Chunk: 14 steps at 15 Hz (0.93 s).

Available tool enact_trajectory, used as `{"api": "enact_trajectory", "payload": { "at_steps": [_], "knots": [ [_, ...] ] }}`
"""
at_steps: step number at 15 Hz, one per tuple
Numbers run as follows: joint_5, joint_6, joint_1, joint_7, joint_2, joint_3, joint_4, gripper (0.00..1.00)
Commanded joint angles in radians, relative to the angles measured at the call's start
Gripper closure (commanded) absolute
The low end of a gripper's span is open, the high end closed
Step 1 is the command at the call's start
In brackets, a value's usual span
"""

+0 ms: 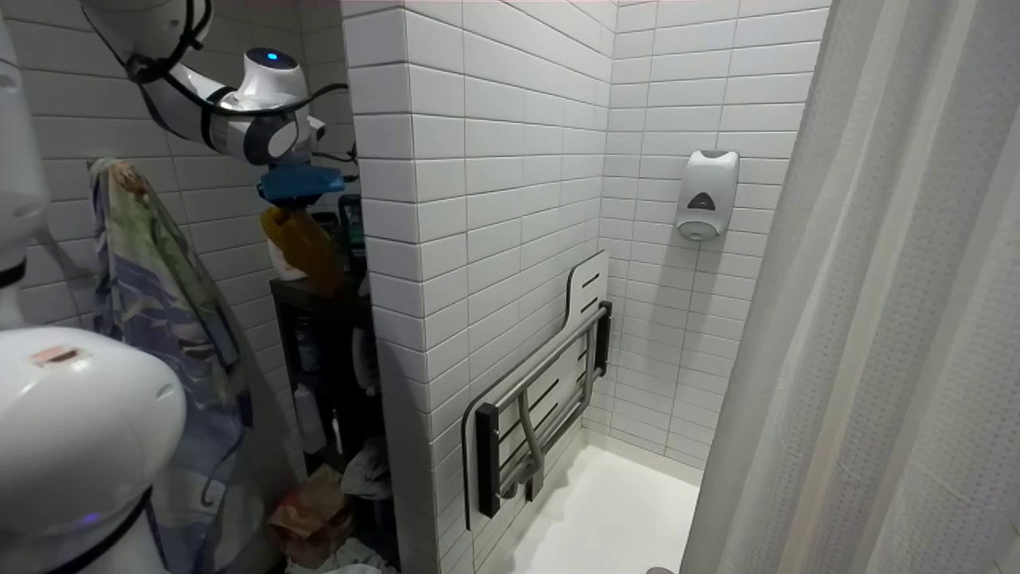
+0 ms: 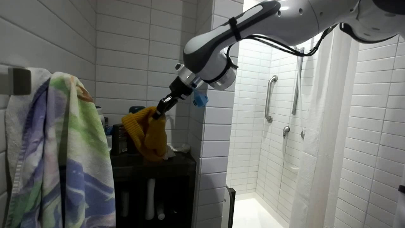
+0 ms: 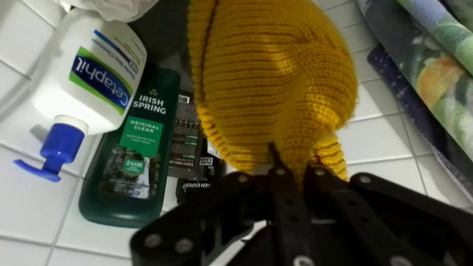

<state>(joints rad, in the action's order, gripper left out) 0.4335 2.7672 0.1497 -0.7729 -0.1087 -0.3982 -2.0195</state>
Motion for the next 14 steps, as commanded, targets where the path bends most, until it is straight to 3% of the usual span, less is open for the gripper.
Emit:
{"api": "enact_trajectory", "payload": {
  "at_steps": [1, 8, 9, 14],
  "knots": [
    [0.135, -0.028, -0.022, -0.122, 0.046, -0.019, 0.019, 0.99],
    [0.447, -0.173, -0.021, -0.409, 0.159, -0.001, 0.002, 0.99],
    [0.484, -0.205, 0.025, -0.445, 0.179, 0.053, -0.002, 0.99],
    [0.62, -0.366, 0.056, -0.581, 0.3, 0.147, -0.072, 0.99]
  ]
}}
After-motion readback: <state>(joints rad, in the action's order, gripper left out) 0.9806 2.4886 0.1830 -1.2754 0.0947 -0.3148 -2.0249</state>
